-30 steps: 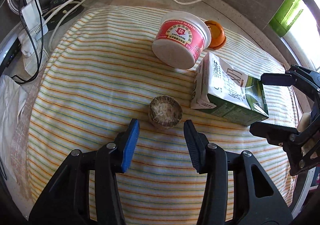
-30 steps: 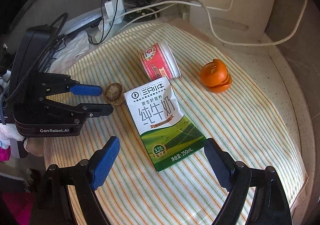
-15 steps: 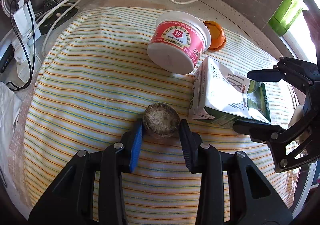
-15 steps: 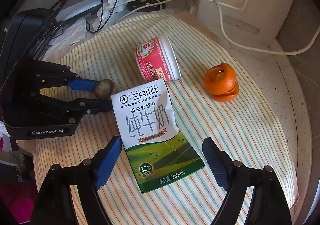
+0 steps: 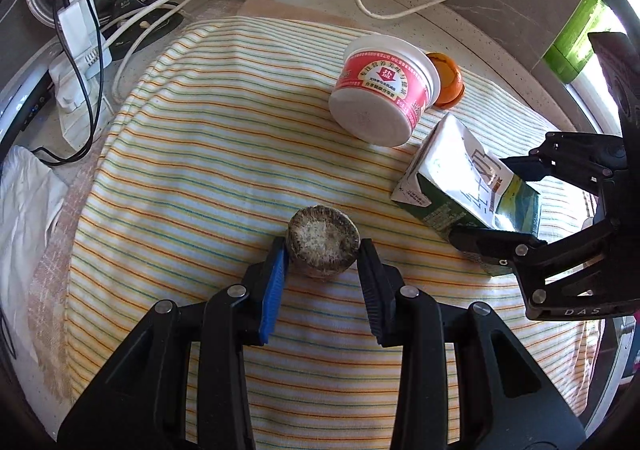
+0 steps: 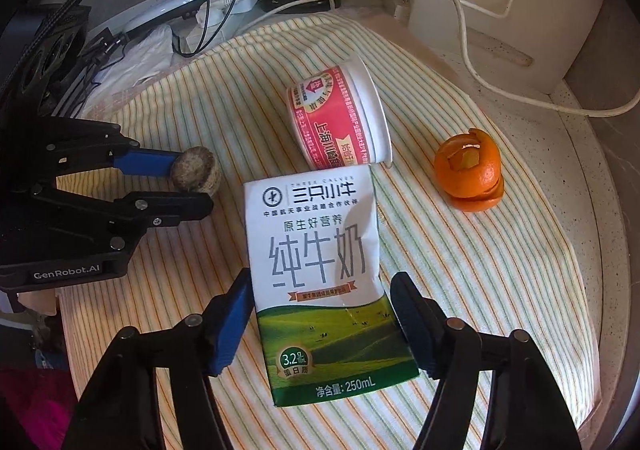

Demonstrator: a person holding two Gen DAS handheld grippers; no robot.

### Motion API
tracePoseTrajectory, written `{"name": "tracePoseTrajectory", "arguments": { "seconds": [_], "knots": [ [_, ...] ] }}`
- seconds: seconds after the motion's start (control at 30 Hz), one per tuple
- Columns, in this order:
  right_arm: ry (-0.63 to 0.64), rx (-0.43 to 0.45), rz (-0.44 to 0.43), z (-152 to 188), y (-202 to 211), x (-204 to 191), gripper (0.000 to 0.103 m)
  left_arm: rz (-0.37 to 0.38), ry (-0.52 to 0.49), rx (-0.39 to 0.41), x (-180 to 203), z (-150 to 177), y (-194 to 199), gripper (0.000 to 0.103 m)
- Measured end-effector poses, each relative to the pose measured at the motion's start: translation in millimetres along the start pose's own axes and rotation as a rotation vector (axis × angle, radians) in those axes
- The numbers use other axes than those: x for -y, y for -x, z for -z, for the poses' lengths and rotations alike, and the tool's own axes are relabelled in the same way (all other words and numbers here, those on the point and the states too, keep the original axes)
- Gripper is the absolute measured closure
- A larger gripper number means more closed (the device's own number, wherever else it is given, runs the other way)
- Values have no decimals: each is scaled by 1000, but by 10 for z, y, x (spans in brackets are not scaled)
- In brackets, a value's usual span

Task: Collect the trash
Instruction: 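Lift the disc and carton and carry them toward the basket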

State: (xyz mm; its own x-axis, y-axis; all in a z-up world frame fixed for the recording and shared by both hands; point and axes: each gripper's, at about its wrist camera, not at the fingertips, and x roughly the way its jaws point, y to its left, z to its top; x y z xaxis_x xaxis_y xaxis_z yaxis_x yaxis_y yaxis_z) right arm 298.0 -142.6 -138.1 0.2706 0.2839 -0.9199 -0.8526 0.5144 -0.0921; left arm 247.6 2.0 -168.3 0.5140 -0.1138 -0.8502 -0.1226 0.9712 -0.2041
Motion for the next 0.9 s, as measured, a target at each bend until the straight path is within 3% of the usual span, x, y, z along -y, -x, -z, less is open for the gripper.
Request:
{"name": "tracePoseTrajectory", "arguments": {
  "seconds": [0.5,0.9],
  "knots": [
    [-93,41,3,147,267,-193,41,9,17,52,-119,259,410,68],
    [-193,90,18,375,571,-500,41,-3,-7,102,-252,645,882,68]
  ]
}}
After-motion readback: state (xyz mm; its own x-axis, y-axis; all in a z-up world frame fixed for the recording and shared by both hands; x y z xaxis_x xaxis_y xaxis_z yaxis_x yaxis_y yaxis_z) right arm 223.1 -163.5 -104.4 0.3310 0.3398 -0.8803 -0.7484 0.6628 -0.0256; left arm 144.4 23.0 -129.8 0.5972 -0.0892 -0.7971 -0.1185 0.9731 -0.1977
